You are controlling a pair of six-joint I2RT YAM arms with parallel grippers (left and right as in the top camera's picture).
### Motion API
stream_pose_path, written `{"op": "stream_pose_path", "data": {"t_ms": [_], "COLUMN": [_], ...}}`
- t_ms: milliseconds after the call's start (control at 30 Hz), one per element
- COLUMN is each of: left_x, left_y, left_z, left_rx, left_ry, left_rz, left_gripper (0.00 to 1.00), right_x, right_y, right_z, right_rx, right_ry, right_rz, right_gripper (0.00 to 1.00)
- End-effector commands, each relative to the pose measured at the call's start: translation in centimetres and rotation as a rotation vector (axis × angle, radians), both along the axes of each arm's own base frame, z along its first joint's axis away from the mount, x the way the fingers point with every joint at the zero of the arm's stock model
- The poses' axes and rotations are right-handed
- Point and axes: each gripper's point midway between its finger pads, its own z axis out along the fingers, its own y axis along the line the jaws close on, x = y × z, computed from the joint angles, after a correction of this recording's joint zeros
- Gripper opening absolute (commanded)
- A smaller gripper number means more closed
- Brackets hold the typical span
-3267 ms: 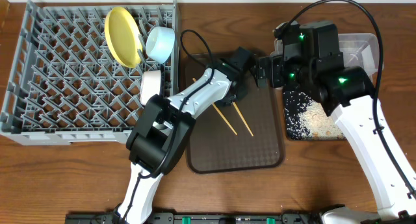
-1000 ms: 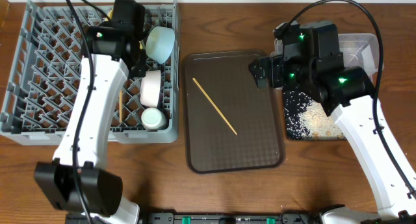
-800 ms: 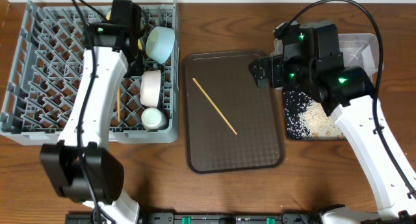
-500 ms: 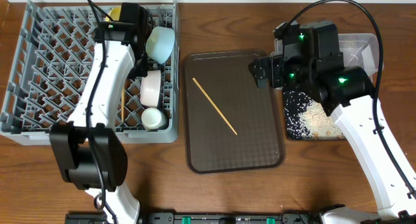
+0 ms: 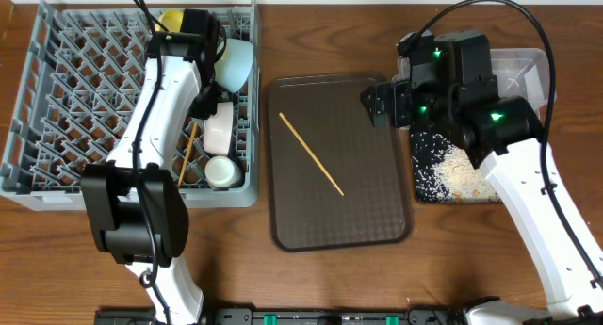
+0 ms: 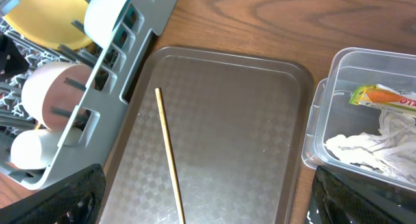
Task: Sort waste into correct bins and load items into the dishwasher
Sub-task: 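Lower the chopstick into the rack beside the bowls and release, then move the left gripper back to the remaining chopstick on the tray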
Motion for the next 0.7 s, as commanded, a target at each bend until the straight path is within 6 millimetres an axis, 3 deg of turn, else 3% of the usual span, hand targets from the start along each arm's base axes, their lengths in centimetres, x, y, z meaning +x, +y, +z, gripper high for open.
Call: {"op": "stream_pose_path", "data": {"t_ms": [0, 133, 267, 433, 533, 667], "left_x": [-0.2, 0.0, -0.2, -0.8, -1.8, -3.5], "left_y": [0.3, 0.2, -0.8, -6.2, -9.7, -13.5], "left_z": [-0.4, 0.6, 3.8, 8.8, 11.1, 11.1], "left_rx": [0.006, 0.000, -0.064, -0.332, -0.479, -0.546], "left_ry": [0.011, -0.017, -0.076, -0.179, -0.240, -0.216], "left_rz": [0.013, 0.043, 0.060, -0.005, 0.046, 0.130], "left_gripper": [0.42, 0.42, 0.42, 0.45, 0.47, 0.48], "right_x": [0.2, 0.2, 0.2, 0.2, 0.2, 0.2], "right_y": [0.2, 0.2, 0.2, 0.2, 0.2, 0.2], "right_z": [0.3, 0.3, 0.3, 0.3, 0.3, 0.3], "right_rx": [0.008, 0.008, 0.008, 0.008, 0.008, 0.008], "right_ry": [0.000, 0.000, 0.000, 0.000, 0.000, 0.000], "right_rz": [-0.004, -0.003, -0.004, -0.004, -0.004, -0.004], "right_gripper": [0.99, 0.99, 0.99, 0.99, 0.99, 0.99]}}
